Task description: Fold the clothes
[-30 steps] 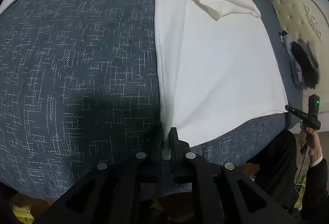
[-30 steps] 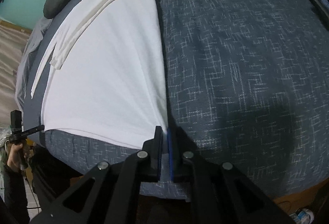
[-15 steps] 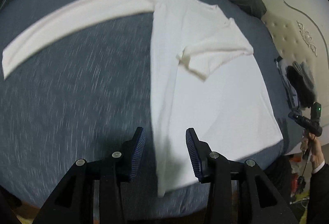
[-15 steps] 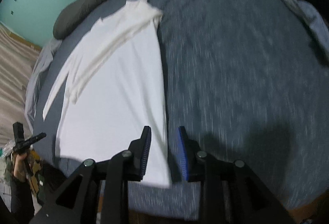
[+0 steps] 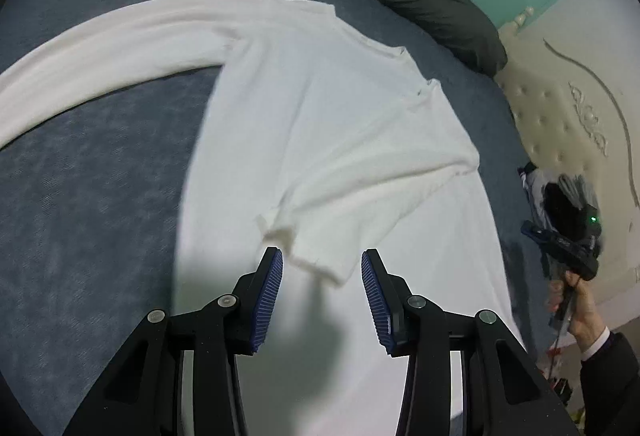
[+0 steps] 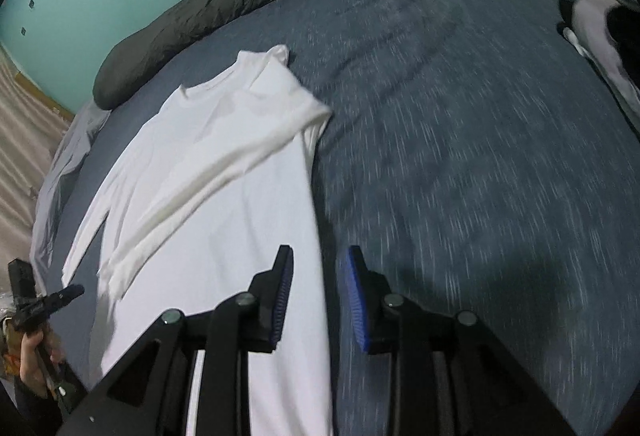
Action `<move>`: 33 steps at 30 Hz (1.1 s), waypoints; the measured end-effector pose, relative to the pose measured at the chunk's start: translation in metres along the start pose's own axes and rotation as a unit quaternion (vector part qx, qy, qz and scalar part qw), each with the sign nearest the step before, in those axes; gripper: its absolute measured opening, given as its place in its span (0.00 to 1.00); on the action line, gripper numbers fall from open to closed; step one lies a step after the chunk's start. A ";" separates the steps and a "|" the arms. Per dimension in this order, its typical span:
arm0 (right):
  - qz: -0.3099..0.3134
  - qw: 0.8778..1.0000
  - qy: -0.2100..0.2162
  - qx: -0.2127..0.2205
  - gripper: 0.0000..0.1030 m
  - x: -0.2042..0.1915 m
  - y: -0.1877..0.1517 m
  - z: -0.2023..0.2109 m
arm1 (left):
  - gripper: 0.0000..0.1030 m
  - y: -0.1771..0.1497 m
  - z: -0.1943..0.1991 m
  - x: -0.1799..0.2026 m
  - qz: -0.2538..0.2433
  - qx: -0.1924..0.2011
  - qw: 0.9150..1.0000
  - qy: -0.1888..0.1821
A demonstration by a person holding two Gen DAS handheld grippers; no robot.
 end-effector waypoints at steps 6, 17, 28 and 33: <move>0.007 1.000 -0.028 -0.001 0.26 0.005 0.046 -0.042 | 0.44 0.020 -0.035 0.017 -0.015 0.010 1.000 -0.002; 0.011 0.999 -0.046 0.014 0.26 0.007 0.097 -0.085 | 0.44 0.022 -0.059 0.026 -0.032 0.012 0.999 -0.005; 0.043 0.996 -0.081 0.022 0.26 0.002 0.112 -0.113 | 0.44 0.017 -0.067 0.025 -0.037 0.005 0.999 -0.003; 0.065 0.992 -0.106 0.037 0.26 0.000 0.119 -0.112 | 0.44 0.014 -0.073 0.029 -0.043 -0.001 0.999 0.000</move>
Point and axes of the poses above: each gripper's, at about its wrist camera, not at the fingertips, and z roughly against the way its jaws point, x to its right, y to its top, the point moved 8 cm from there along -z, roughly the way its jaws point, and after that the axes turned 10 degrees about -x, right-handed, at the moved point
